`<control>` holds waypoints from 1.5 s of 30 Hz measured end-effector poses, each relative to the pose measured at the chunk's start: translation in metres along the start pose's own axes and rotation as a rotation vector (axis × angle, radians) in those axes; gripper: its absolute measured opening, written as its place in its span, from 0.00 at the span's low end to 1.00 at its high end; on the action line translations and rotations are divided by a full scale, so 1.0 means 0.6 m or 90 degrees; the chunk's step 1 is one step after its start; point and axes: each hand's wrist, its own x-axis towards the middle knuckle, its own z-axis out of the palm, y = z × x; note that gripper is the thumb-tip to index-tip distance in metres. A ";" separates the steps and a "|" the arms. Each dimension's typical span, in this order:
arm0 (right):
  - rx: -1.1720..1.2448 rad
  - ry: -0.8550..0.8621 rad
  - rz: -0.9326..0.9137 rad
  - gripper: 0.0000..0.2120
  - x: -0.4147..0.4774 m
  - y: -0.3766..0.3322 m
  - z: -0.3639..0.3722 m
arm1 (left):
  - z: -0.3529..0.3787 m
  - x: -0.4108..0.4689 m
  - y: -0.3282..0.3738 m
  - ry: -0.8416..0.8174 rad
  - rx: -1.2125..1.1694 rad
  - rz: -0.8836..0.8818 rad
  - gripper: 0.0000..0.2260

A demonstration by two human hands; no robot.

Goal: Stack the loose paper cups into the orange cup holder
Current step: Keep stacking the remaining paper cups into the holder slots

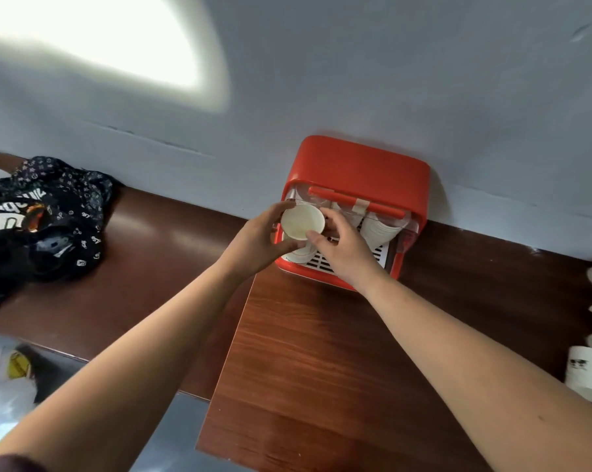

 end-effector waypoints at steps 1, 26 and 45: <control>-0.014 0.003 0.003 0.22 0.003 0.008 0.003 | 0.003 0.002 -0.006 0.002 0.024 0.005 0.33; -0.304 0.091 0.138 0.22 -0.159 0.115 -0.151 | 0.058 -0.138 0.037 0.082 0.065 -0.165 0.18; -0.341 0.309 0.218 0.21 -0.763 0.382 -0.575 | 0.618 -0.279 0.504 -0.289 0.174 0.113 0.15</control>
